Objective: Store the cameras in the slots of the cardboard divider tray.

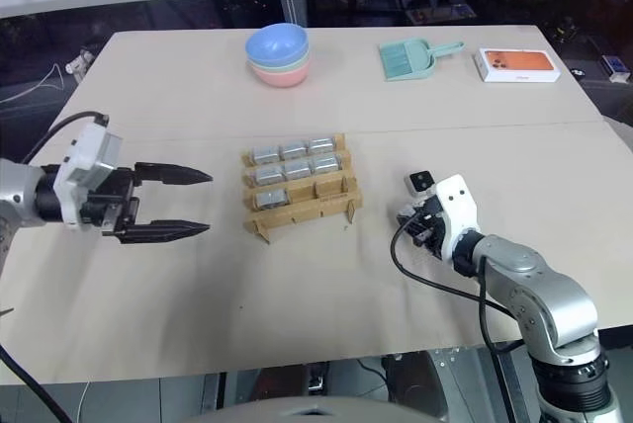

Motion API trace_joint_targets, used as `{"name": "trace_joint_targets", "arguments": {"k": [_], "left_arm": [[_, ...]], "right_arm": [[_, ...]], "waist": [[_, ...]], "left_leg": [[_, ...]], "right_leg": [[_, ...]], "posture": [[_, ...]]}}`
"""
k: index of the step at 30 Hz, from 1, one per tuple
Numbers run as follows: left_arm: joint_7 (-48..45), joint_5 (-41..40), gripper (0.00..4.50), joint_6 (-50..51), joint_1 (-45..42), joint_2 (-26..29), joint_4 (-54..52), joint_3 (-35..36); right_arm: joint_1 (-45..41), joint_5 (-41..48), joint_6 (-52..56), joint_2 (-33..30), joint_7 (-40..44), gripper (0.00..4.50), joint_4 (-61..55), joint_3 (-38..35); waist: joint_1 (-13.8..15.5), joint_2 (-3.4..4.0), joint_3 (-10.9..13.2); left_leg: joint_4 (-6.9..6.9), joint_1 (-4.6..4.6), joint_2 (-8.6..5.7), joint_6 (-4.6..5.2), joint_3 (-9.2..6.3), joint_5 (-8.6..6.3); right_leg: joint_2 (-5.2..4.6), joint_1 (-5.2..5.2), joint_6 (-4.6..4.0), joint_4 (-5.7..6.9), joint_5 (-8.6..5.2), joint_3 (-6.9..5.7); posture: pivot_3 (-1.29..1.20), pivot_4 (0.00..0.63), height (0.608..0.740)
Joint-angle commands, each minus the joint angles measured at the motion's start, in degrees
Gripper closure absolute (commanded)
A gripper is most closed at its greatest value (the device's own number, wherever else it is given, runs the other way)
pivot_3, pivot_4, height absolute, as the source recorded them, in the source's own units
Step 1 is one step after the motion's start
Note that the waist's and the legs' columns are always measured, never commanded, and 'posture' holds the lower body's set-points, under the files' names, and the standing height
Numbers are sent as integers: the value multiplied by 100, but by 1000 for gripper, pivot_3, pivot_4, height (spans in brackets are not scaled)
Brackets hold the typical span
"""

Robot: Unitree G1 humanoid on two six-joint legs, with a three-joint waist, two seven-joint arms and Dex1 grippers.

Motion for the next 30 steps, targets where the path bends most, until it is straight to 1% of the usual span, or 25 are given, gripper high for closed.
{"name": "trace_joint_targets", "arguments": {"k": [1,3,5,9,12,14,16,18,24,27,30], "left_arm": [[-23,-4,405,-87,-27,109,-35,135],[-28,-12,405,-79,9,123,-49,170],[-35,-22,405,-70,8,142,-49,190],[-51,-25,405,-76,4,187,-44,217],[-28,-16,405,-87,50,194,-70,238],[11,-46,405,-43,154,198,-182,323],[59,-67,405,11,330,221,-350,461],[107,-64,405,47,478,244,-475,583],[232,-137,405,343,1213,258,-1004,1338],[311,-150,405,461,1559,194,-1233,1705],[420,-173,405,529,1781,109,-1380,1924]], "right_arm": [[-104,-27,-120,-205,145,3731,-269,49],[-298,-117,-336,-406,344,3731,-239,117],[-766,-22,-552,-572,757,3731,-97,128],[-1788,-392,-1602,-1222,2243,3731,307,822],[-2474,-610,-2462,-1259,3279,3731,1001,1329],[-3014,-1006,-3273,-1151,3935,3731,1736,1757],[-3564,-1303,-3900,-888,4475,3731,2528,2125],[-3888,-1513,-4364,-674,4836,3731,3088,2334],[-4681,-2108,-5650,66,5523,3731,4920,2679],[-4984,-2255,-6031,422,5697,3731,5597,2670],[-5181,-2356,-6301,699,5781,3731,6043,2635]], "waist": [[0,0,0],[-1,1,1],[-15,1,3],[-30,5,6],[-22,4,6],[-20,3,7],[-36,4,10],[-34,0,12],[-15,5,15],[-22,6,16],[-29,9,17]], "left_leg": [[0,0,0,0,0,0],[0,0,0,0,0,0],[0,0,0,0,0,0],[0,8,1,1,-1,0],[-4,5,5,0,2,0],[-5,-1,5,0,3,0],[-4,-5,3,1,8,0],[-1,-6,2,1,9,0],[-3,-9,4,-2,6,1],[-3,-9,4,-9,5,5],[-3,-8,4,-30,4,17]], "right_leg": [[0,0,-1,0,0,0],[0,0,0,0,1,1],[0,-1,0,0,1,3],[2,-1,3,2,-1,7],[7,0,0,1,1,-7],[8,-1,-3,-1,16,-11],[6,-3,-1,-3,18,-7],[4,-4,0,-5,18,-1],[2,-4,0,-3,19,-15],[0,-4,-3,-3,18,-14],[0,-4,-4,-1,18,-16]], "posture": [[0,150,740],[0,150,740],[0,150,740],[0,150,740],[0,150,740],[0,150,740],[0,150,740],[0,150,740],[0,150,740],[0,150,740],[0,150,740]]}}
